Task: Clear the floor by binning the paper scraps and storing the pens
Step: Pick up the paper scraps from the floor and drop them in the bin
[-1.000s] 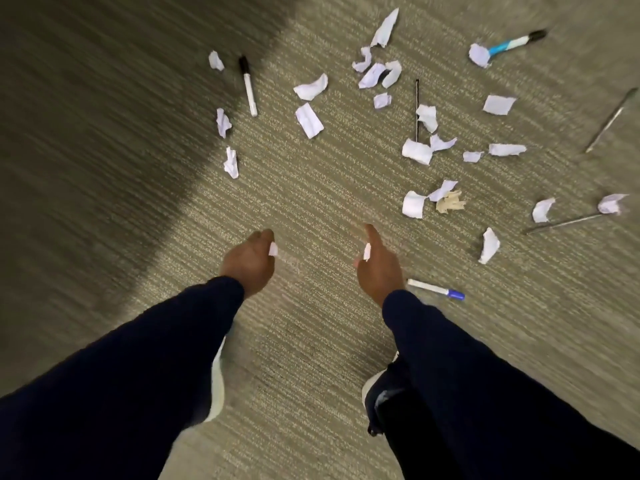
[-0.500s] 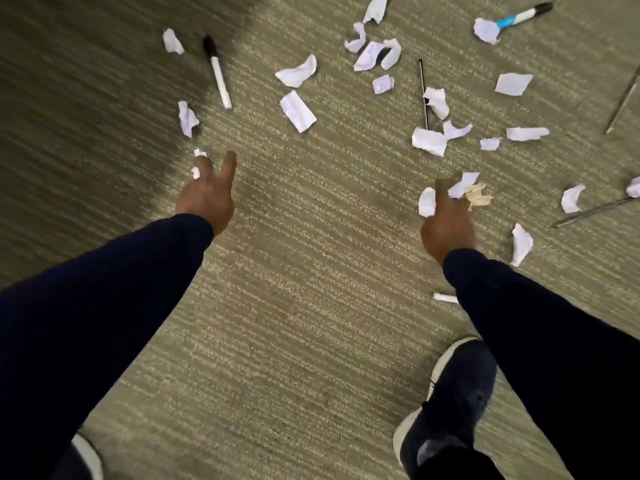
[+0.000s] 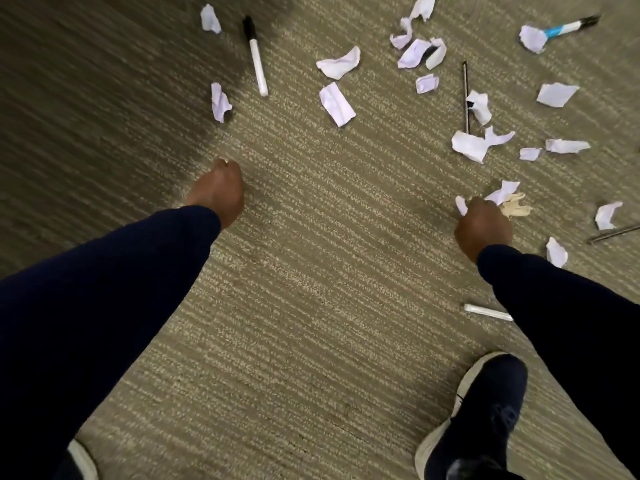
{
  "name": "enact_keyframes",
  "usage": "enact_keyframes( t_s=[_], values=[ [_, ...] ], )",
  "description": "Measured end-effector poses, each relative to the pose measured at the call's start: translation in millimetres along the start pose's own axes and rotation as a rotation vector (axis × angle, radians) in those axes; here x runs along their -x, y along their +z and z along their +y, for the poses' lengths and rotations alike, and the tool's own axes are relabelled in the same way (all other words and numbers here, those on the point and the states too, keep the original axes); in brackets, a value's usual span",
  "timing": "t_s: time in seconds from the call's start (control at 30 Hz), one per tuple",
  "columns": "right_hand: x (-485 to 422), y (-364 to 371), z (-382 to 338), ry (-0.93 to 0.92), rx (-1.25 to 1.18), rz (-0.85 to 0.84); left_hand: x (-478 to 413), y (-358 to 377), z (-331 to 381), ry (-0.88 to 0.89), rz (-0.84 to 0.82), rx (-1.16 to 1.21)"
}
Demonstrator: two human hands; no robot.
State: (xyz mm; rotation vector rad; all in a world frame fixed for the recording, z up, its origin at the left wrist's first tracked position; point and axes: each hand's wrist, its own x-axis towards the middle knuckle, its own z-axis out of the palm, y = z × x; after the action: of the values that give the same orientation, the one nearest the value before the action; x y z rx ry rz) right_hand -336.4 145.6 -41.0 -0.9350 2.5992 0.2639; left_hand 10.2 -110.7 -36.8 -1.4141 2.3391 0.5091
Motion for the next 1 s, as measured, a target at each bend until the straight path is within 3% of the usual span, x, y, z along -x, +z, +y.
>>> enact_keyframes(
  t_s=[0.17, 0.33, 0.43, 0.63, 0.87, 1.0],
  values=[
    [42, -29, -56, -0.006, -0.255, -0.099, 46, -16, -26, -0.134, -0.033, 0.394],
    [128, -38, -161, -0.106, -0.593, -0.274, 116, -31, -78, -0.345, -0.074, 0.760],
    [182, -37, -235, -0.059, -0.719, -0.386, 160, -36, -127, -0.501, -0.087, 0.881],
    [289, -21, -394, -0.114, -0.733, -0.634, 259, -47, -243, -0.697, 0.138, 1.024],
    [429, -2, -565, -0.301, -0.682, -0.841, 375, -57, -391, -1.072, 0.439, 1.320],
    [512, -1, -649, -0.460, -0.625, -0.905, 436, -63, -478, -1.193, 0.613, 1.424]
  ],
)
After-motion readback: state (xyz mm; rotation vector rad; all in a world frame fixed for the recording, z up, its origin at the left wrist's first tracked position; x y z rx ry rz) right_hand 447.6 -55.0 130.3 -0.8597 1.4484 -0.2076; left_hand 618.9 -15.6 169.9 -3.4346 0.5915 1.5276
